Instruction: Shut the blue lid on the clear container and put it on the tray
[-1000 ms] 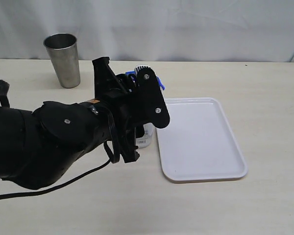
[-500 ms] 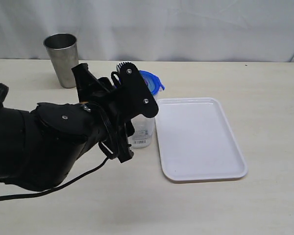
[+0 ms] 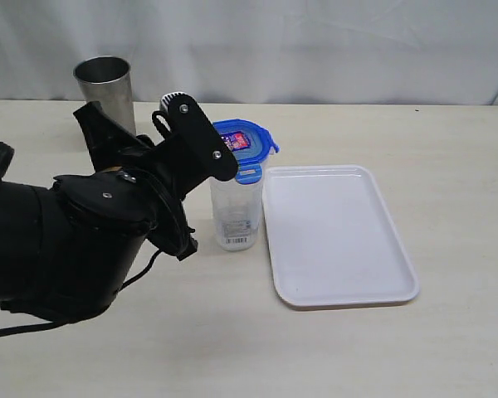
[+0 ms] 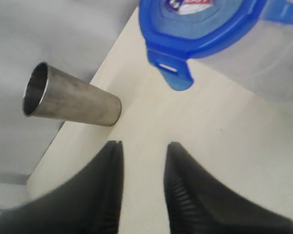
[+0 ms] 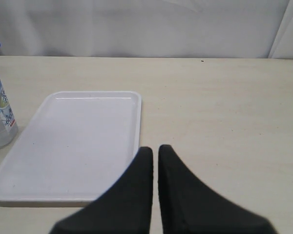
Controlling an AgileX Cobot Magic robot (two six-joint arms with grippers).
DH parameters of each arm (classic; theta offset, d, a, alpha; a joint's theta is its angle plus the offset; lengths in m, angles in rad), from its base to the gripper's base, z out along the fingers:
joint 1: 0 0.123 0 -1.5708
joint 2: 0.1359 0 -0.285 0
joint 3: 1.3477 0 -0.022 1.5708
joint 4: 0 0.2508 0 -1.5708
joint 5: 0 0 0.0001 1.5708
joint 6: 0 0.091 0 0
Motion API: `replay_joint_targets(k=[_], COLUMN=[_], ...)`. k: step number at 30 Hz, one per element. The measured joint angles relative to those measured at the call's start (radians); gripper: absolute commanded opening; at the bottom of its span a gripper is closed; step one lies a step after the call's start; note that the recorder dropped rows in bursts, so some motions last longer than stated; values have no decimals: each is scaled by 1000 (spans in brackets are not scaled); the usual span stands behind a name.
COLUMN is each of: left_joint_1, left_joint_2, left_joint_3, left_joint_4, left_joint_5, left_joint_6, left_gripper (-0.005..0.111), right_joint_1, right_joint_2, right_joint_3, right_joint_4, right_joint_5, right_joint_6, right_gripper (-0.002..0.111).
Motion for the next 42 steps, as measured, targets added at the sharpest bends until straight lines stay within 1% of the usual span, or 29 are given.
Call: replay_joint_targets(k=[1,2,5,8,11,16,20,22,24,26,27,29,32,34,36,39,41,42], left_joint_1=[0,0,3,41,124,309,461,557,651,758,810,915,1040,1092,1117,1113,1091,1060], left_joint_2=[0,0,0,0,0,0,0,0,0,0,0,0,4,6,6,9,10,10], left_joint_3=[0,0,0,0,0,0,0,0,0,1,1,4,7,7,7,7,7,7], left_joint_4=[0,0,8,48,77,89,120,146,150,83,58,22,3,2,-1,9,35,67], left_joint_5=[-12,-18,-10,64,171,425,563,715,926,1148,1235,1448,1728,1873,1962,1990,1982,1956], left_joint_6=[0,0,-6,-66,-127,-174,-190,-194,-182,-110,-73,-15,0,0,0,0,0,0], left_gripper=[2,0,0,0,0,0,0,0,0,0,0,0,0,0,0,0,0,0], right_joint_1=[0,0,0,0,0,0,0,0,0,0,0,0,0,0,0,0,0,0], right_joint_2=[0,0,0,0,0,0,0,0,0,0,0,0,0,0,0,0,0,0], right_joint_3=[0,0,0,0,0,0,0,0,0,0,0,0,0,0,0,0,0,0], right_joint_4=[0,0,0,0,0,0,0,0,0,0,0,0,0,0,0,-6,-27,-43], right_joint_5=[0,0,0,0,0,0,0,0,0,0,0,0,0,0,0,0,-15,-70], right_joint_6=[0,0,0,0,0,0,0,0,0,0,0,0,0,0,0,-4,-16,-24], right_gripper=[5,5,5,5,5,5,5,5,5,5,5,5,5,5,5,5,5,5])
